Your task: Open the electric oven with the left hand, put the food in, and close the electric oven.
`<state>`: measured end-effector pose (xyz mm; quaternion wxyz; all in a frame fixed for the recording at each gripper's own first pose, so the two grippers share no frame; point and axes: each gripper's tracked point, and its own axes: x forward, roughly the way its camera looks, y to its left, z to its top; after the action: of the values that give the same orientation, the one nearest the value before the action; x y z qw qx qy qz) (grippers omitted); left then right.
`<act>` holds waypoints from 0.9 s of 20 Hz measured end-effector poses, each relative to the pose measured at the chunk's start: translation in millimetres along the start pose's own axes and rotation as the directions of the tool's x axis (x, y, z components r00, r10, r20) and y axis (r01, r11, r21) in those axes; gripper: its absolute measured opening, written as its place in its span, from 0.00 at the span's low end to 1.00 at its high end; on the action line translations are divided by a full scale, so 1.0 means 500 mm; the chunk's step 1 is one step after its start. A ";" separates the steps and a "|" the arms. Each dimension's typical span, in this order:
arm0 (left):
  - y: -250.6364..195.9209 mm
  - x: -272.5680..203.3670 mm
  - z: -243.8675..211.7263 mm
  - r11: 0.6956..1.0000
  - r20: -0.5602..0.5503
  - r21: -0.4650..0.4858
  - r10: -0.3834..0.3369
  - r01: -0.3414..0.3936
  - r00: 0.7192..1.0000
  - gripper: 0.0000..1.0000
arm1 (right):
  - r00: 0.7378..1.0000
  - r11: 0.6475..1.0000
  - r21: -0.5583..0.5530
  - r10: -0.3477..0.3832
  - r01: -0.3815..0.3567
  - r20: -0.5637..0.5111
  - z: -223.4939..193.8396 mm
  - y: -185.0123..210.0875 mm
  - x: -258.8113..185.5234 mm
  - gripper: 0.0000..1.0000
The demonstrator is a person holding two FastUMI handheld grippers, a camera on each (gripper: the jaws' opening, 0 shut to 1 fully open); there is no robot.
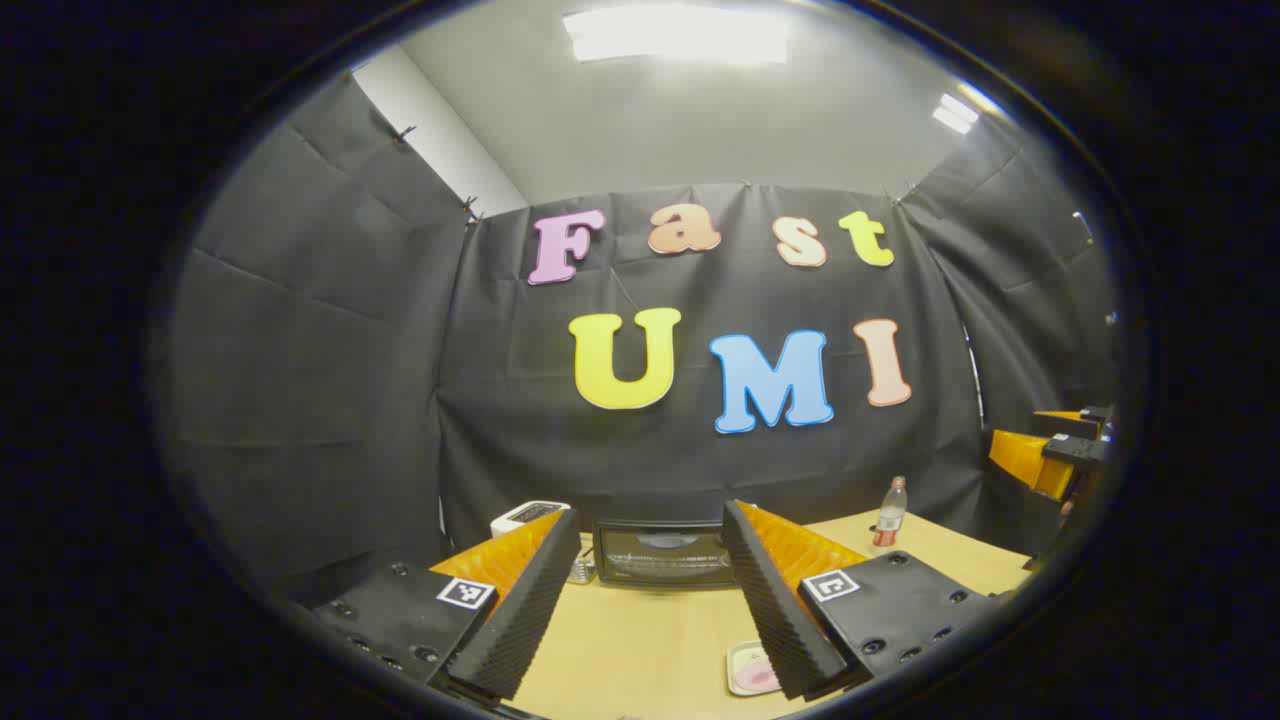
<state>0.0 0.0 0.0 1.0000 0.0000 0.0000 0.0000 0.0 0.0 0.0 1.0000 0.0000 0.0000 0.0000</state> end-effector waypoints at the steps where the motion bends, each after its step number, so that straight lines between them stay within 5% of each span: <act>1: -0.002 0.000 0.003 1.000 0.003 -0.001 -0.002 0.002 1.000 1.00 | 1.000 1.000 0.000 -0.002 0.002 0.001 0.001 -0.004 0.000 0.96; 18: -0.053 0.040 0.014 1.000 0.018 0.007 0.030 -0.030 0.999 1.00 | 0.998 0.998 0.013 0.061 -0.061 -0.020 -0.040 -0.029 0.019 0.96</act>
<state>19.9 -26.4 7.0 0.9998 0.0035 -0.0091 0.0151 9.6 -14.7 -20.0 0.9995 0.0064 0.0102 0.0305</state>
